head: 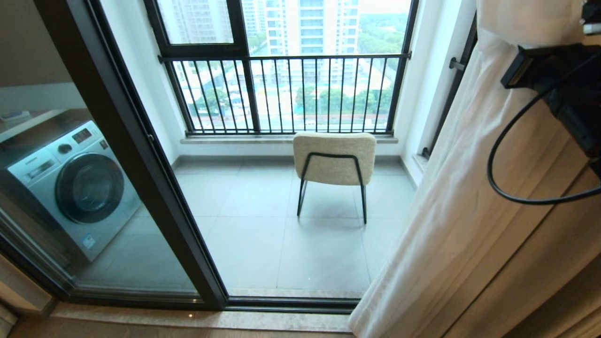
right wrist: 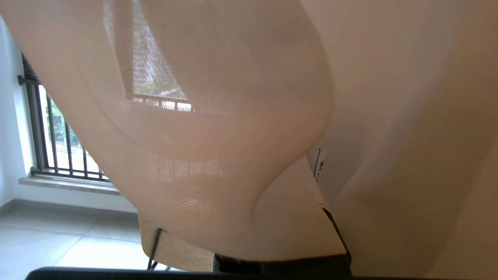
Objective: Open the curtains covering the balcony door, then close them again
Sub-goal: Close the inner curtains on both sides
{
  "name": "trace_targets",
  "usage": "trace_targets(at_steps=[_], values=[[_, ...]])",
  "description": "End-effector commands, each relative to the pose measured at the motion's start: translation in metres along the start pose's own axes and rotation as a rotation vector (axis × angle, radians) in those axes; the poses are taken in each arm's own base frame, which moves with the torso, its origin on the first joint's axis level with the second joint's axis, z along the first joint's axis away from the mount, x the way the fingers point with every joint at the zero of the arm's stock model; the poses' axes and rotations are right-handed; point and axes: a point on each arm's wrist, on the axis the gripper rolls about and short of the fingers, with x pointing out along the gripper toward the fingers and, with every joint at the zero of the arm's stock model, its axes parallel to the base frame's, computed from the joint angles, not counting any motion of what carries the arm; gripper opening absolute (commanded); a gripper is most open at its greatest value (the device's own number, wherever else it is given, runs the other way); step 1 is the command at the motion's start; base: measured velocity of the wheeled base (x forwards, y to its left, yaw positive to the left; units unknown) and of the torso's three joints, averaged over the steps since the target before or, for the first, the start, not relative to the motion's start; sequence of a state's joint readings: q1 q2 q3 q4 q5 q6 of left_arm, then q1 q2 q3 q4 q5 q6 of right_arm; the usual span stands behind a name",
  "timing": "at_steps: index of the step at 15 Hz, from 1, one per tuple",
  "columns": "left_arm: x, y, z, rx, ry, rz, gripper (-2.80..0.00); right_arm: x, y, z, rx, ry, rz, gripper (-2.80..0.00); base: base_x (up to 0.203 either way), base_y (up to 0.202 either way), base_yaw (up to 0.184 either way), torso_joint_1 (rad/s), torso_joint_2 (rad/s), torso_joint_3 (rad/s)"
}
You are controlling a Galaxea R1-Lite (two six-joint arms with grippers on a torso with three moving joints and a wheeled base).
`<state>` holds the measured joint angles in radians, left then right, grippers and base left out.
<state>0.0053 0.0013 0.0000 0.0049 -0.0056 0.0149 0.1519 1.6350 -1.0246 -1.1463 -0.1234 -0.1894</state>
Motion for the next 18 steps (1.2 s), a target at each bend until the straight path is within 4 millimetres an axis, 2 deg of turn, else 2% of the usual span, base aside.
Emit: trace_targets(at_steps=[1,15,18], values=[[0.0000,0.0000,-0.0001,0.000,0.001,0.000,-2.80,-0.0023,-0.0010,0.0034,-0.001,-0.009,-0.003,-2.80,0.000,0.000,0.000,0.000,0.00,0.000],[0.0000,-0.0001,0.0000,-0.001,0.000,-0.001,-2.80,-0.0045,0.0002,-0.0025,-0.001,0.011,-0.005,-2.80,0.000,0.000,0.000,0.000,0.00,0.000],[0.0000,0.0000,0.0000,-0.003,0.000,0.000,-2.80,-0.0041,0.0002,-0.0022,-0.001,0.009,-0.005,-2.80,0.000,0.063,0.022,0.005,0.00,0.003]])
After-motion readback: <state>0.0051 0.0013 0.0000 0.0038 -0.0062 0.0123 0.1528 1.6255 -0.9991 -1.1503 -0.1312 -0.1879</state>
